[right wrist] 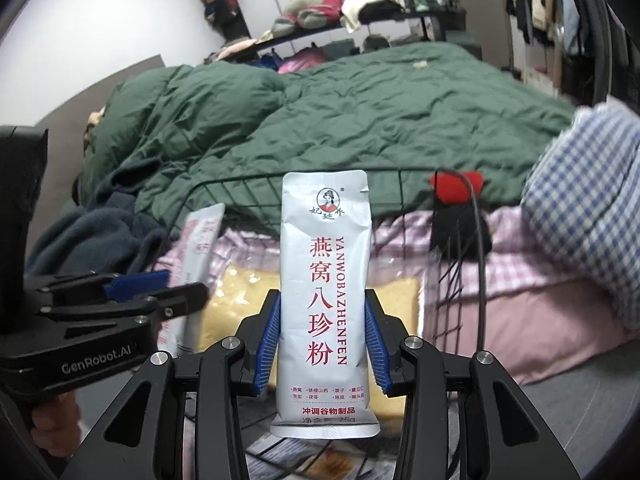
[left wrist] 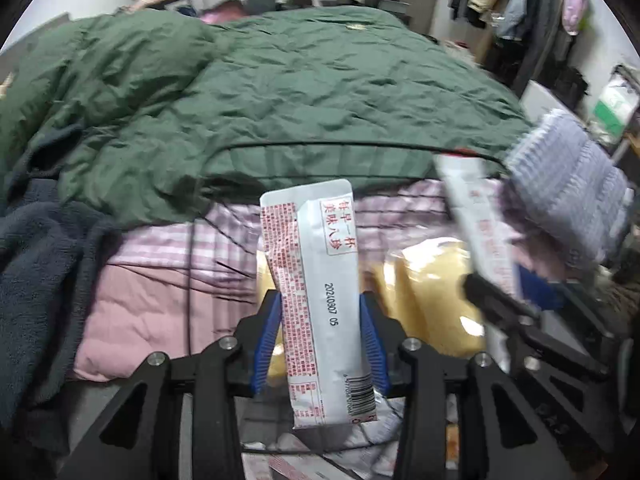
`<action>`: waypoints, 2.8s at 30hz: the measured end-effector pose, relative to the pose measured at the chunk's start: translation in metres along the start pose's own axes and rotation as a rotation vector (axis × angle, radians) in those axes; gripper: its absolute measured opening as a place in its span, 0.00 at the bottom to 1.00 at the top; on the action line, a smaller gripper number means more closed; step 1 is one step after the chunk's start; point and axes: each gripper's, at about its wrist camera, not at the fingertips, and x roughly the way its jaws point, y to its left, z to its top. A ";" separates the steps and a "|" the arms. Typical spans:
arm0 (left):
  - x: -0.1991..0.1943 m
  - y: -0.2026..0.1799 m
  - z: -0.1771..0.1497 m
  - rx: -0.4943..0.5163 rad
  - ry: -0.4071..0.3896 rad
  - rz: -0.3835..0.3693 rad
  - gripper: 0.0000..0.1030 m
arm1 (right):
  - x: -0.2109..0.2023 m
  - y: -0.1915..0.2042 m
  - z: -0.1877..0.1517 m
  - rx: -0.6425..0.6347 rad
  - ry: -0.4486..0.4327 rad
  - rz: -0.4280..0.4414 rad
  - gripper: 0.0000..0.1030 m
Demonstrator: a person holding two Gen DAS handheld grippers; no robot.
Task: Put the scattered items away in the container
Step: 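Carry both packets into the wire basket and open both grippers, then grasp a white red-printed packet with the left gripper while the right grasps a blue-white biscuit packet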
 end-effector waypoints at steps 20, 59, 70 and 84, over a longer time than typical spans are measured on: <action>-0.038 0.055 -0.093 -0.088 0.026 0.037 0.76 | -0.077 -0.025 -0.059 0.079 -0.045 -0.046 0.61; 0.053 0.072 -0.218 -0.163 0.305 0.097 0.77 | -0.005 -0.049 -0.192 0.269 0.298 -0.217 0.61; 0.051 0.064 -0.219 -0.161 0.301 0.085 0.77 | -0.024 -0.079 -0.197 0.313 0.312 -0.242 0.61; 0.053 0.058 -0.221 -0.152 0.299 0.068 0.79 | -0.017 -0.077 -0.192 0.263 0.323 -0.266 0.71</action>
